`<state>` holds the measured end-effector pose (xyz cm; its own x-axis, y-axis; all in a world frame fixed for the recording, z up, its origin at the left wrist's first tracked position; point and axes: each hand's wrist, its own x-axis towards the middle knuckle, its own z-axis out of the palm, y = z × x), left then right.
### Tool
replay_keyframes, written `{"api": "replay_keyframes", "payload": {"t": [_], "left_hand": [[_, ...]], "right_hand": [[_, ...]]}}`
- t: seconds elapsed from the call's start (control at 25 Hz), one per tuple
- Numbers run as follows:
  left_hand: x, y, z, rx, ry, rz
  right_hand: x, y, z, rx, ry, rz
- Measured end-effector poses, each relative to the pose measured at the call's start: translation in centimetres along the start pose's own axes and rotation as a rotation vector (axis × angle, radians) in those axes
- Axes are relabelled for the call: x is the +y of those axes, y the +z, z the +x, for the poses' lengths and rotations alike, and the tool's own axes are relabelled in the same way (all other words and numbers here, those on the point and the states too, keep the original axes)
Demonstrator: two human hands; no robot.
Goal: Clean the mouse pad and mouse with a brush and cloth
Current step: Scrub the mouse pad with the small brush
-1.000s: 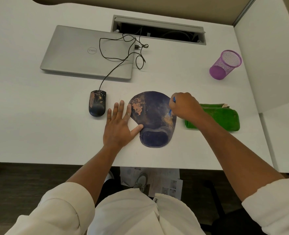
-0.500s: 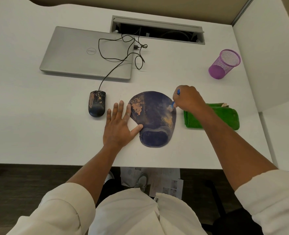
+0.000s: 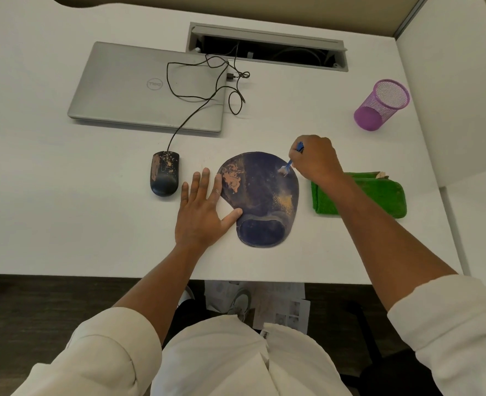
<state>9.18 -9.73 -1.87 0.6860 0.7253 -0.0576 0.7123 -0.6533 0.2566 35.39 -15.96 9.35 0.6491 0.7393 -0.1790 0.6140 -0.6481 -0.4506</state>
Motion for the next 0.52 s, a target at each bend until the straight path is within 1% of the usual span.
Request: {"api": "replay_keyframes", "payload": {"t": [0.04,0.12,0.28,0.32,0.44,0.48,0.52], "left_hand": [[0.0,0.0,0.0,0.001,0.001,-0.004],[0.0,0.0,0.0,0.006,0.002,-0.008],[0.0,0.1,0.0,0.009,0.000,0.002],[0.0,0.1,0.0,0.009,0.000,0.000],[0.0,0.1,0.0,0.008,0.001,-0.002],[0.0,0.1,0.0,0.007,0.001,-0.003],[0.0,0.1,0.0,0.008,0.001,-0.006]], "right_hand": [[0.1,0.1,-0.2,-0.002,-0.017,0.025],[0.6,0.6,-0.7,-0.065,-0.026,0.071],[2.1,0.4,-1.7,-0.184,0.005,-0.011],[2.0,0.1,-1.8,-0.169,-0.004,0.006],[0.4,-0.3,-1.3,-0.031,-0.034,0.142],[-0.3,-0.2,-1.2,-0.008,-0.029,0.154],[-0.8,0.0,-0.9,-0.027,-0.019,0.134]]}}
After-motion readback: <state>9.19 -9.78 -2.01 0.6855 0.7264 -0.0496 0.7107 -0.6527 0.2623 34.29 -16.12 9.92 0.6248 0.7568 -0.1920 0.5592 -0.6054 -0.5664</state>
